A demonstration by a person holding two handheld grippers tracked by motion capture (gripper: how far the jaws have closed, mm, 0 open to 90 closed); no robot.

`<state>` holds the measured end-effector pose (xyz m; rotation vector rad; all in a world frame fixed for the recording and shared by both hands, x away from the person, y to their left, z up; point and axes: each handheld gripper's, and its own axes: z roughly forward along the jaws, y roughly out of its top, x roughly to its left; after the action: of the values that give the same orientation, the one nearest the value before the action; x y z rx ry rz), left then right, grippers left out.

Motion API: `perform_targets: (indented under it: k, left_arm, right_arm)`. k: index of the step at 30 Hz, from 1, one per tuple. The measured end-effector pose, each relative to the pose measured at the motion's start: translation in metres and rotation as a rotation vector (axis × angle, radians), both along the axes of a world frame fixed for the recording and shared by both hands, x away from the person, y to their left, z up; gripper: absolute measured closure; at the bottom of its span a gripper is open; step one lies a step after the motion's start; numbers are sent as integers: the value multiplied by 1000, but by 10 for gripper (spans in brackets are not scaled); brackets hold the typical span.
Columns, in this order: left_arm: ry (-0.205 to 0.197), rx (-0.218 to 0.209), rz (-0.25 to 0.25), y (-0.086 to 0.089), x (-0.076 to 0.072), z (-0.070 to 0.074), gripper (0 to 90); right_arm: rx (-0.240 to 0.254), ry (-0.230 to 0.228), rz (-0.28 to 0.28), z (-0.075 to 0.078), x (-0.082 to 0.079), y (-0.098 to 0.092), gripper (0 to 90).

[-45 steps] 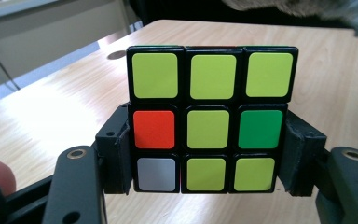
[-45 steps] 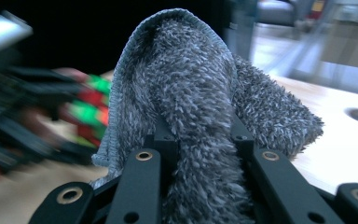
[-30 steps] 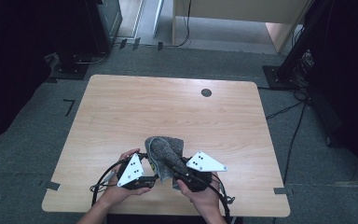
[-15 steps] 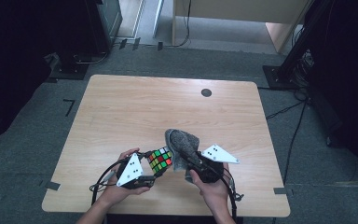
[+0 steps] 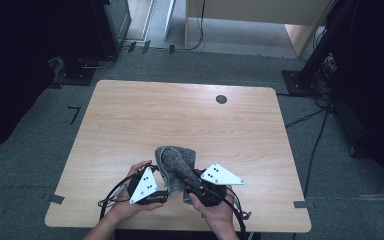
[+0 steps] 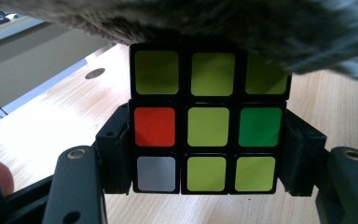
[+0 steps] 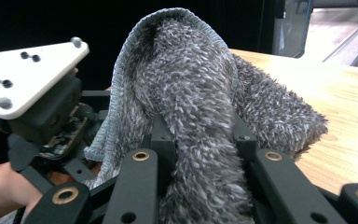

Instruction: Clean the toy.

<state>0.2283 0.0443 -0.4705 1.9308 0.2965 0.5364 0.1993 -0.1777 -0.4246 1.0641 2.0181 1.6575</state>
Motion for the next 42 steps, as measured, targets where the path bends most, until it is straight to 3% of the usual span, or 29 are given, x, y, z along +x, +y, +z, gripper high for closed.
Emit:
perform_targets:
  k: [6,10,13,17,21,25,27,31,36,39,42]
  left_arm:
    - [-14,-32,-8,3,-1,4,344]
    - [-8,-37,5,4,1,3,344]
    - [4,-13,31,6,6,-2,344]
    - [23,-9,41,5,8,-5,344]
    - [15,-8,29,3,6,-4,344]
    - [7,-38,-5,4,3,-1,344]
    - [-13,-29,3,3,1,0,344]
    - [-16,-34,5,4,1,1,344]
    - [-6,-52,20,8,4,0,345]
    - [15,-52,39,10,8,-4,344]
    - [16,-44,36,9,8,-6,344]
  right_arm:
    - [-11,0,-40,0,5,-10,715]
    - [-55,32,-134,-7,12,-21,714]
    - [-16,65,-167,-9,15,-29,714]
    - [7,18,-125,1,8,-24,711]
    - [-3,-35,-58,7,-2,-9,703]
    - [-33,-30,-36,2,-3,0,699]
    - [-17,-24,-42,-2,-1,-2,698]
    - [-58,-14,-91,-5,5,-9,695]
    - [-52,56,-179,-10,11,-20,696]
    - [-8,37,-185,-4,7,-22,695]
    - [5,0,-144,3,0,-15,693]
